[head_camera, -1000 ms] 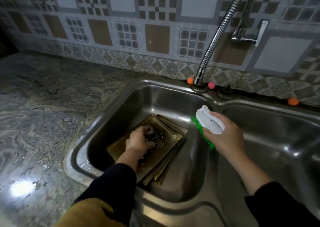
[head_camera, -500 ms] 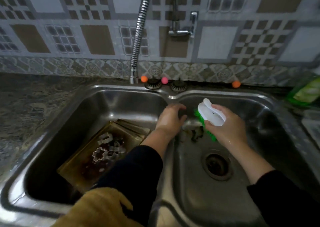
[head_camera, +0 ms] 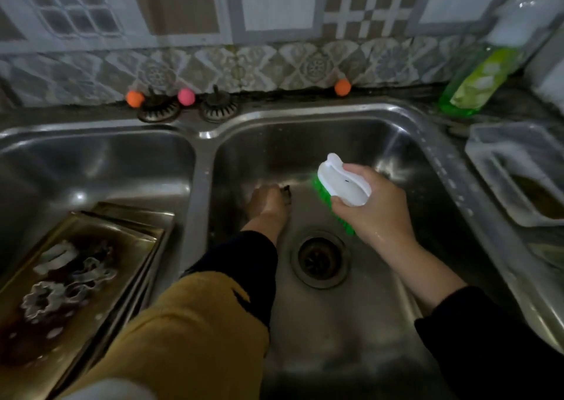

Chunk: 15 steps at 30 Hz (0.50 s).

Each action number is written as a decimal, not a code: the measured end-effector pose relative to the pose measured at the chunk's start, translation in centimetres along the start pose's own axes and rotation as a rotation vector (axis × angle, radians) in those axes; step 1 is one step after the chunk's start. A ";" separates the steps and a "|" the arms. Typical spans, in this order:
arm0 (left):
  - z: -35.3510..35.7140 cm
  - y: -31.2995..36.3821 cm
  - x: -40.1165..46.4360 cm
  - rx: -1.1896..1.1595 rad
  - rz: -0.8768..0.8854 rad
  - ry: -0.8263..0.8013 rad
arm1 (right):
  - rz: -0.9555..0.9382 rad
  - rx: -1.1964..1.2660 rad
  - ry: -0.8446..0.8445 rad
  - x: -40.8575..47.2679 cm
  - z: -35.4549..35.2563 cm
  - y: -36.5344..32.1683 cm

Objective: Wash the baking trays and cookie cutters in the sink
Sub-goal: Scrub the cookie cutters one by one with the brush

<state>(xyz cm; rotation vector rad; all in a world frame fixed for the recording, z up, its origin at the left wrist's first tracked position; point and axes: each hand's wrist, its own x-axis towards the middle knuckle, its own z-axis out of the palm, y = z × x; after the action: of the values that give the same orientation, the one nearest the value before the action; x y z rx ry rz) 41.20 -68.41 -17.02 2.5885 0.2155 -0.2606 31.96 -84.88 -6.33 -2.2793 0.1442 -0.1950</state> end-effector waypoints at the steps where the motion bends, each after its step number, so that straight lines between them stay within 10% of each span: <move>1: 0.3 -0.1 0.0 0.060 -0.026 0.040 | 0.004 0.001 0.001 0.1 0.0 0.3; 15: -2.6 4.8 -4.5 -0.337 0.027 0.125 | -0.022 -0.024 0.044 0.6 -5.9 0.3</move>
<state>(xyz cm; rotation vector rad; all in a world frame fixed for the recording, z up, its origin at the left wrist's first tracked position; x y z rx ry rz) 38.19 -71.63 -11.48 2.2719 0.2458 -0.0458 31.41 -89.51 -2.64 -2.3020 0.1446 -0.2559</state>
